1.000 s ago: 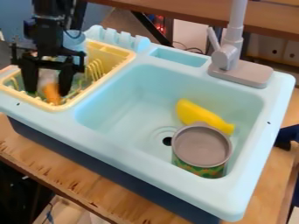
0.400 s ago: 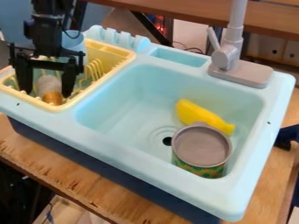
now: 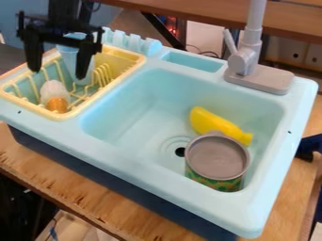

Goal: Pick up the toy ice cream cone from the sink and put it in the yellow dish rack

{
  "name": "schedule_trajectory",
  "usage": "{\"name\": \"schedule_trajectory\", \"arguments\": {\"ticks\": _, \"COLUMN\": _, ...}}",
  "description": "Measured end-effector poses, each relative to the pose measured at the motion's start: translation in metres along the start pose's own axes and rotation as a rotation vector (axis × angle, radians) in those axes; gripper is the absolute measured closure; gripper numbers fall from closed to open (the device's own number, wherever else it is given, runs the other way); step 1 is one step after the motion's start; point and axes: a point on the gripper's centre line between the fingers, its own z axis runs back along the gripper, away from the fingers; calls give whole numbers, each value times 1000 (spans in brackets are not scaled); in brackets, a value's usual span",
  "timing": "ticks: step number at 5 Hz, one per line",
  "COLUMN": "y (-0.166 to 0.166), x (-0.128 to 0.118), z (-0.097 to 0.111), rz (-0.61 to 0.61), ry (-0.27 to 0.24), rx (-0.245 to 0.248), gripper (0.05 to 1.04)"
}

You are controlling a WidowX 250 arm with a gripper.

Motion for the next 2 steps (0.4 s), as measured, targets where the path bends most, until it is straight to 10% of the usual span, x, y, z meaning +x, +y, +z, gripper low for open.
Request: {"name": "schedule_trajectory", "arguments": {"ticks": 2, "y": -31, "x": -30, "z": 33, "rz": -329, "ry": -34, "rx": -23, "gripper": 79}}
